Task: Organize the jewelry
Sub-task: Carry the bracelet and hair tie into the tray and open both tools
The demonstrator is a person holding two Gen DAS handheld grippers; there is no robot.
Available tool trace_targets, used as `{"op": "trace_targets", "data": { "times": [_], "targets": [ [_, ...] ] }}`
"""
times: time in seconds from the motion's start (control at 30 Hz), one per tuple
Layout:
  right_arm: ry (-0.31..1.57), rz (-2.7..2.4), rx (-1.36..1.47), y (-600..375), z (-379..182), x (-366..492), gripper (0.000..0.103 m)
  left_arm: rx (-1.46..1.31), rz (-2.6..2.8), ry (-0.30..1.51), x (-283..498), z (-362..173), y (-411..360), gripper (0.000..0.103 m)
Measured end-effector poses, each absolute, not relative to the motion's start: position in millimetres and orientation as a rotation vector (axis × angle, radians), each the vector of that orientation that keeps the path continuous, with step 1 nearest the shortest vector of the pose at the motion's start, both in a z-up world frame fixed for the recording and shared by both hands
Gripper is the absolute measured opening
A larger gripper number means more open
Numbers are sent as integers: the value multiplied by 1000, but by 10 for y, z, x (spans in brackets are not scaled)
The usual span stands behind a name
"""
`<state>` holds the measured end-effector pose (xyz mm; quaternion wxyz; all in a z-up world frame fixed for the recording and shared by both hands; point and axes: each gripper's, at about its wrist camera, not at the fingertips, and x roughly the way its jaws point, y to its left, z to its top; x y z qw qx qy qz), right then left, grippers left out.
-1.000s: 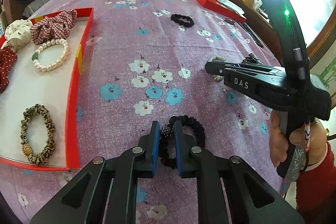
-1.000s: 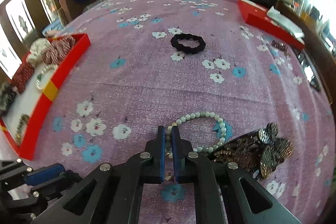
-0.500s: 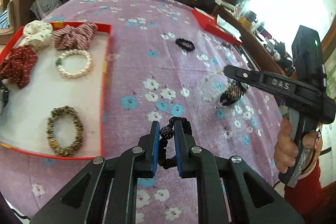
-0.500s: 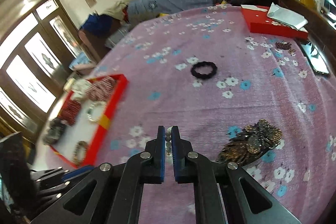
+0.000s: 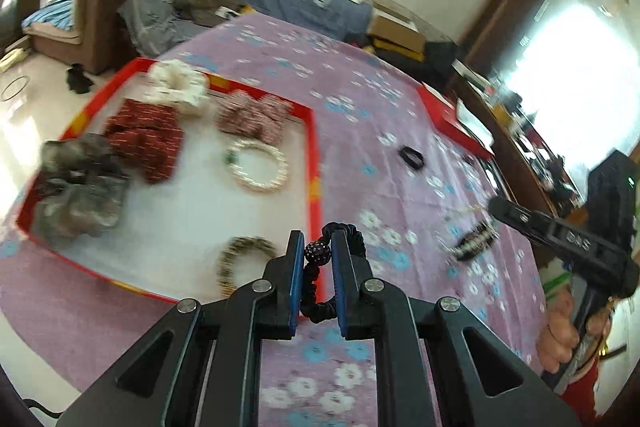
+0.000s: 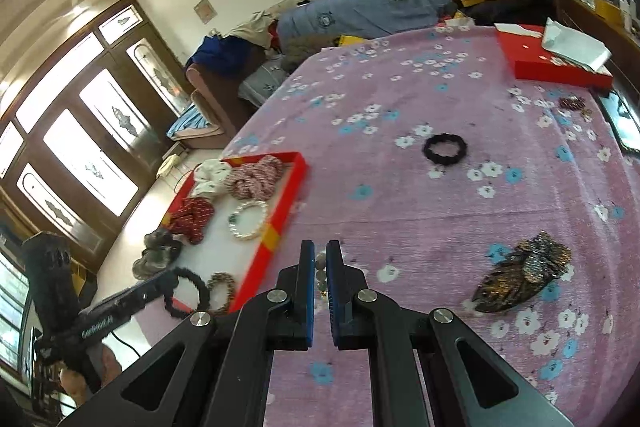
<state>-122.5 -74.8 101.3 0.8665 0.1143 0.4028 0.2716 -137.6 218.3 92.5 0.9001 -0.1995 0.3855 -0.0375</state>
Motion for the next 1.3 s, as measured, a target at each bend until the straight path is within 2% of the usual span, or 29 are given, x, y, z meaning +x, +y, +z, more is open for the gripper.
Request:
{"op": "trace_targets", "data": {
  "times": [0.5,1.03,1.3],
  "targets": [
    [879,713,174,81,1059,-1219,7,-468,124,839,-1419,642,2936,13],
    [983,871,144,1000,740,-1114,7,-498,153,890,-1311,375,3210,13],
    [929,905,132,1254,824,-1061,8,-426,227,894,-1297,402,3203,13]
  ]
}}
